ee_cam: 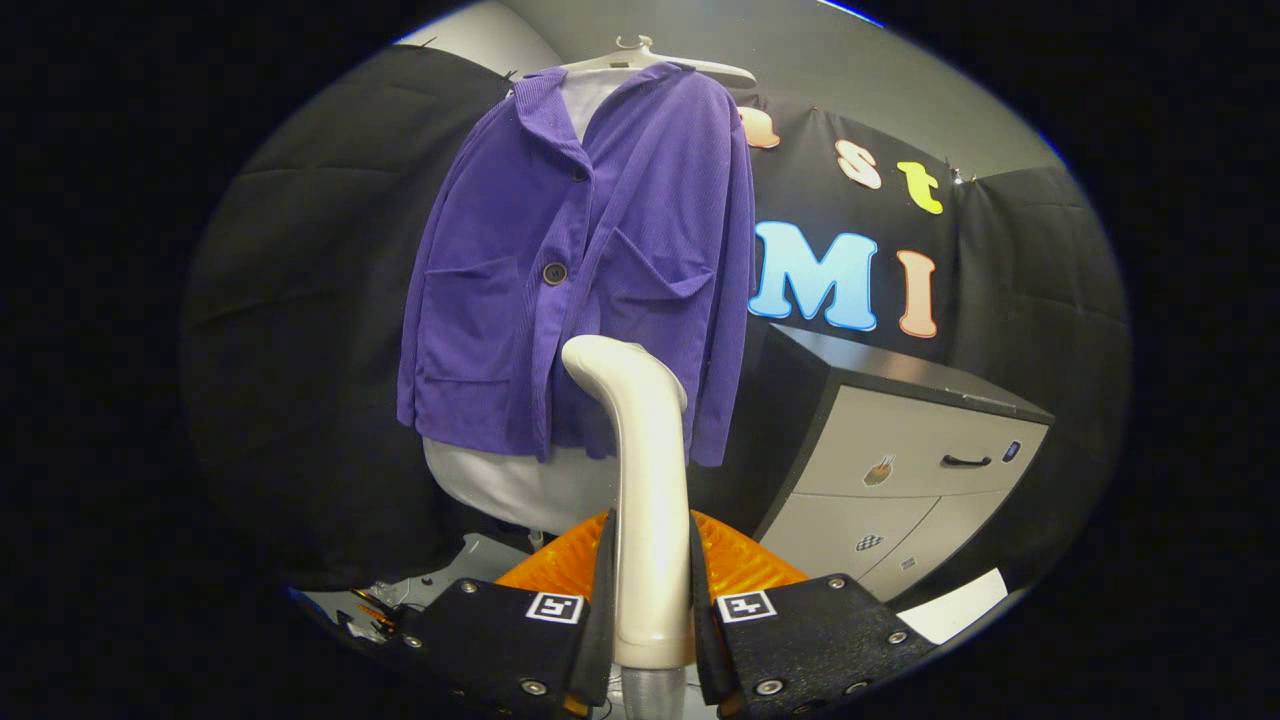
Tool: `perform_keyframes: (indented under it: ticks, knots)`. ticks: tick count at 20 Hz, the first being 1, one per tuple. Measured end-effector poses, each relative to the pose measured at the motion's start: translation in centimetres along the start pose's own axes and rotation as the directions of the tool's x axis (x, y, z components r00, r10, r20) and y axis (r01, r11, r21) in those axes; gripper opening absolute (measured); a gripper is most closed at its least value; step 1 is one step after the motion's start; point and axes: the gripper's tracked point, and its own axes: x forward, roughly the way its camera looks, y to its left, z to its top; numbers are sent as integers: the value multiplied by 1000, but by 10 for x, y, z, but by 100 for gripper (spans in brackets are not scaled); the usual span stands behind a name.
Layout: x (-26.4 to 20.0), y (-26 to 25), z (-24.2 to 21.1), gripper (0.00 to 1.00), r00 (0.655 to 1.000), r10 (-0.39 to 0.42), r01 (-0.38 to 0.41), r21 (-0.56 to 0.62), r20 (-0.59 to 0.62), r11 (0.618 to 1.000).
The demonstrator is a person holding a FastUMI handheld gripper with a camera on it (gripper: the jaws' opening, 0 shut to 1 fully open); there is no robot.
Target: Iron the clothes twice with a garment steamer, once on the left side and once on the right side.
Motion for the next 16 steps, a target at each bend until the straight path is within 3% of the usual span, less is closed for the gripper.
perform_keyframes:
  ticks: [9,16]
  knots:
    - [-15,5,-33,34,999,23,-23,13,-37,1000]
    - [-50,-3,9,34,993,23,-28,41,115,999]
